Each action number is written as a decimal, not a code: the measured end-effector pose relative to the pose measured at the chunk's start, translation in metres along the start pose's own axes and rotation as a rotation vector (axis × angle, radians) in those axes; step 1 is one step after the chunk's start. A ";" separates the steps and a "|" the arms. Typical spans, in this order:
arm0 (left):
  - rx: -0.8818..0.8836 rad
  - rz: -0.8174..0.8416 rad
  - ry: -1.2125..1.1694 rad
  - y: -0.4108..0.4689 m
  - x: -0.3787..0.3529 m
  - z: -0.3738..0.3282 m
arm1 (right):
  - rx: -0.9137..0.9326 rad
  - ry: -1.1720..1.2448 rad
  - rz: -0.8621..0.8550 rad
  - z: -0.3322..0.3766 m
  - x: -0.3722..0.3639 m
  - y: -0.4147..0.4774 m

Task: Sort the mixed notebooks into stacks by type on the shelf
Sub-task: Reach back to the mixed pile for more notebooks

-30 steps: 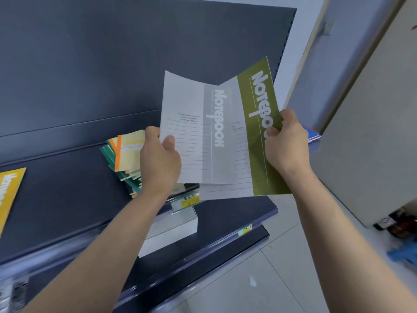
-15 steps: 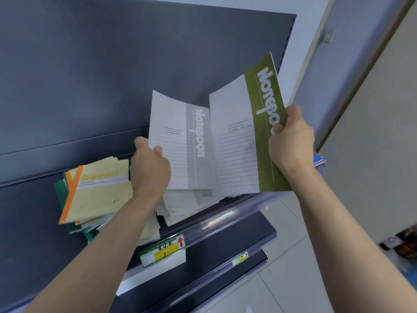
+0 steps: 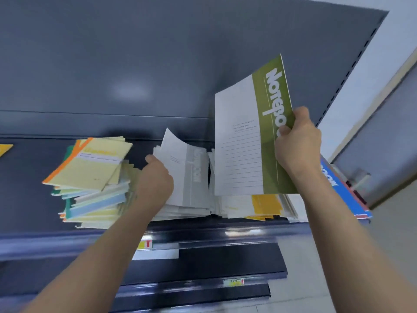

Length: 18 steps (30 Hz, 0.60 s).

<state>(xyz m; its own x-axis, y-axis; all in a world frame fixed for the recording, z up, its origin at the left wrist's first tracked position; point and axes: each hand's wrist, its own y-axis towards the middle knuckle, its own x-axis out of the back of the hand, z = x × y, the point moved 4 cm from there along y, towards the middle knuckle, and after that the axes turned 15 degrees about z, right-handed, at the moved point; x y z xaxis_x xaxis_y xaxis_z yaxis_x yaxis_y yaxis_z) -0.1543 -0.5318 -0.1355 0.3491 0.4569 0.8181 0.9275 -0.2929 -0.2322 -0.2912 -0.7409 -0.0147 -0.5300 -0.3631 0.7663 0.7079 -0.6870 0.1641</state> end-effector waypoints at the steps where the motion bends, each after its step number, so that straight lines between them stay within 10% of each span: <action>1: 0.027 -0.024 0.048 -0.004 -0.004 -0.001 | 0.019 -0.002 0.023 -0.003 0.001 0.003; 10: 0.134 -0.162 0.522 -0.029 -0.015 -0.014 | 0.107 0.046 0.153 -0.013 -0.001 0.011; 18: -0.451 -0.357 0.167 -0.042 -0.005 -0.102 | 0.068 -0.016 0.016 -0.037 0.036 0.009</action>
<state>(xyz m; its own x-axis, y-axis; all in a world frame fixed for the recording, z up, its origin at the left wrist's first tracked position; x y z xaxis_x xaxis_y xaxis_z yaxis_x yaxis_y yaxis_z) -0.2091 -0.6074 -0.0761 -0.0333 0.4654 0.8845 0.8224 -0.4902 0.2888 -0.3216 -0.7834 -0.0089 -0.5113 -0.3636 0.7787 0.7468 -0.6363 0.1932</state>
